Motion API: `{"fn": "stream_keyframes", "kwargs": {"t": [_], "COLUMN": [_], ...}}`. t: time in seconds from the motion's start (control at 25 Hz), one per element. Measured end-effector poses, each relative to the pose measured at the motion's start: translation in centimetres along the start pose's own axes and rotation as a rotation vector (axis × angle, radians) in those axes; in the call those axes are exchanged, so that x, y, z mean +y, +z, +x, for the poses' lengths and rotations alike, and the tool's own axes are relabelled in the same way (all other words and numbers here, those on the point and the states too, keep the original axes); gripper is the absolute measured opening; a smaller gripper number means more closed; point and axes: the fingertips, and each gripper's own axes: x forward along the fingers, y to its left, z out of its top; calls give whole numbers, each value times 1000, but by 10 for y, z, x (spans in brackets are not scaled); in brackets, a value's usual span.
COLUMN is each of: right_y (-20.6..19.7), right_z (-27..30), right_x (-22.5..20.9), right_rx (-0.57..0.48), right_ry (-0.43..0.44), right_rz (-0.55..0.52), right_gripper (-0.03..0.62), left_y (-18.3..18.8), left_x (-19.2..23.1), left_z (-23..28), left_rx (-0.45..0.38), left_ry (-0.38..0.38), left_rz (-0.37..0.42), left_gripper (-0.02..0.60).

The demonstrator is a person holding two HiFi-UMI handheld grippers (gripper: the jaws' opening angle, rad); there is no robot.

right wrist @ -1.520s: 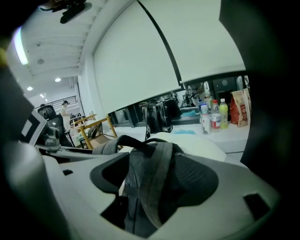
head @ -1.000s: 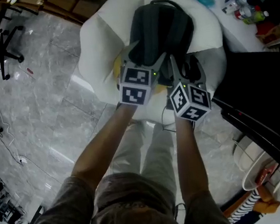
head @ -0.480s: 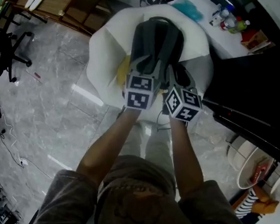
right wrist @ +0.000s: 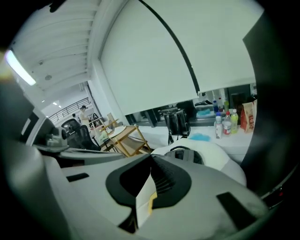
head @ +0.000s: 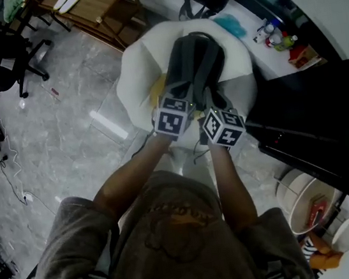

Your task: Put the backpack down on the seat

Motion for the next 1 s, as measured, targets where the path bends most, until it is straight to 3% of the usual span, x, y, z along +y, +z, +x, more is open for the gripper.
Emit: {"fn": "stream_keyframes", "kwargs": {"t": [0.44,0.76,1.0], "right_y": [28,62,92], "right_z": [-76,-126,-177], "right_x": [29,68,104], "right_rx": [16,-60,-183], "right_ry": [131,362,528], "right_rz": [-55,-116,-254], "right_gripper": [5,3,3], "left_y": [18,49,77], "left_x": [-40,-78,-103], "left_z": [-73,-128,-176], "left_rx": [-25,-120,-248], "left_ry": [-95,-271,-356], "left_rz": [-45,95,191], "left_gripper": [0,0,0]}}
